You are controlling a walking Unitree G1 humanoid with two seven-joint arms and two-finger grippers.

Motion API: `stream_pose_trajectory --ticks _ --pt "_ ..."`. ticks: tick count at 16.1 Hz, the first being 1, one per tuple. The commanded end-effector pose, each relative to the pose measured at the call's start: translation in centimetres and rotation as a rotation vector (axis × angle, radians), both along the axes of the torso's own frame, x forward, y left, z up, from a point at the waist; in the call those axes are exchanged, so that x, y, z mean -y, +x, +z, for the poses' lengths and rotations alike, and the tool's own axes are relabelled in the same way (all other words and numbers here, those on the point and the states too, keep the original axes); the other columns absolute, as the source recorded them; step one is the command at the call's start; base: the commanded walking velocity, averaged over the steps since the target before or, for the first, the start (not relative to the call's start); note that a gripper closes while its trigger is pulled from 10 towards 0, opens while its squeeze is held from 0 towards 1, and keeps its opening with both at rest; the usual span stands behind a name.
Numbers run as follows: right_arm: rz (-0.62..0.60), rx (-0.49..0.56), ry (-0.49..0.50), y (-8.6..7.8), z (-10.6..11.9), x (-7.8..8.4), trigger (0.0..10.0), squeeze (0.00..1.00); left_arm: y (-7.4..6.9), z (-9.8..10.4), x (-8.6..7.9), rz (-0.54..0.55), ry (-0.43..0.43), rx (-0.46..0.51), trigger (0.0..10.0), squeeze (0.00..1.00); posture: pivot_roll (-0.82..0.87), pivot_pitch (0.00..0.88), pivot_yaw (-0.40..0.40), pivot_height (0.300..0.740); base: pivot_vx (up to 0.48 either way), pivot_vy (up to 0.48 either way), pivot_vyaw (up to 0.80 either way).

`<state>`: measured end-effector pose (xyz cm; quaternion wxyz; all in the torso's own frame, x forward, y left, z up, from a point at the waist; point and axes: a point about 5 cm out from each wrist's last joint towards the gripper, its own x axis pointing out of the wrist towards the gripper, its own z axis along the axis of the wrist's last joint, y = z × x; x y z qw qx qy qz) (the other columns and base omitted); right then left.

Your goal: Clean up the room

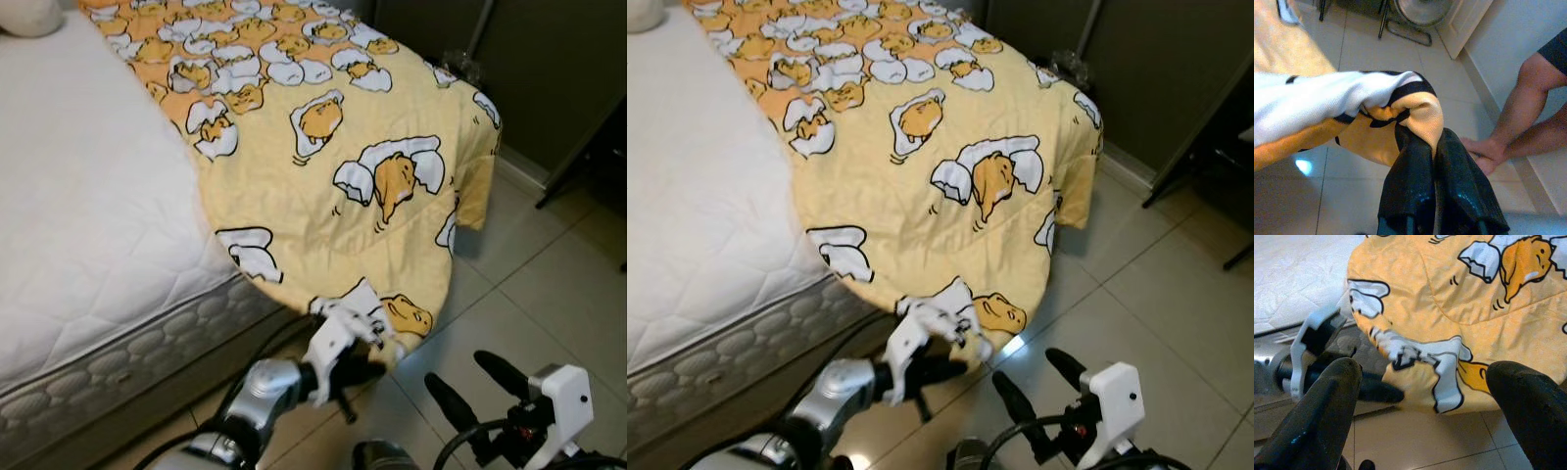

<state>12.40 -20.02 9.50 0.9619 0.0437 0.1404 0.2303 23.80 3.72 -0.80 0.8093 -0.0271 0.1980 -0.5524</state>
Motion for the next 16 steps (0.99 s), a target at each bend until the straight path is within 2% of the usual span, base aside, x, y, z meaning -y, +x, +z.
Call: stream_pose_trajectory --ticks 1,4,7,9,10,11,13,14,15,16 --pt "-0.001 -0.006 0.001 -0.1 -0.3 0.1 10.0 0.01 -0.3 0.0 0.3 -0.038 0.011 0.023 0.0 0.0 -0.36 0.144 -0.012 0.74 0.0 -0.48 0.0" --pt "-0.005 -0.014 0.001 -0.2 -0.9 0.3 10.0 0.01 -0.6 -0.6 -0.6 -0.046 0.046 0.013 0.0 0.0 -0.36 0.15 -0.013 0.74 0.0 -0.48 0.0" --pt "-0.005 -0.026 0.003 -0.6 -1.5 0.4 10.0 0.01 -1.3 -0.8 -0.3 -0.094 0.039 0.012 0.0 0.0 -0.36 0.153 -0.011 0.74 0.0 -0.48 0.0" --pt "-0.003 -0.032 -0.002 -0.7 -1.6 0.4 10.0 0.01 -2.5 -1.1 0.4 -0.152 0.02 -0.001 0.0 0.0 -0.36 0.153 -0.009 0.74 0.0 -0.48 0.0" --pt "-0.004 -0.033 -0.005 -0.7 -1.8 0.5 10.0 0.02 -3.5 -1.5 1.0 -0.19 0.011 -0.018 0.0 0.0 -0.37 0.155 -0.008 0.74 0.0 -0.48 0.0" --pt "-0.006 -0.038 -0.006 -0.9 -2.3 0.6 10.0 0.01 -3.9 -1.7 1.1 -0.188 0.012 -0.029 0.0 0.0 -0.37 0.155 -0.01 0.74 0.0 -0.48 0.0" --pt "-0.008 -0.057 -0.01 -1.2 -3.8 0.9 10.0 0.01 -3.6 -1.9 0.8 -0.141 0.034 -0.041 0.0 0.0 -0.37 0.157 -0.013 0.74 0.0 -0.48 0.0" --pt "-0.006 -0.069 -0.015 -1.3 -4.7 0.9 10.0 0.01 -3.2 -2.0 0.6 -0.099 0.072 -0.03 4.7 0.0 -0.37 0.157 -0.014 0.74 0.0 -0.36 0.0" --pt "-0.006 -0.072 -0.019 -1.4 -5.1 0.8 10.0 0.01 -3.0 -2.0 0.5 -0.088 0.091 -0.027 10.0 0.0 -0.37 0.156 -0.015 0.74 0.0 0.0 0.0" --pt "-0.005 -0.075 -0.024 -1.5 -5.6 0.7 10.0 0.01 -2.7 -2.1 0.4 -0.068 0.115 -0.015 10.0 0.0 -0.37 0.156 -0.014 0.74 0.0 0.0 0.0"
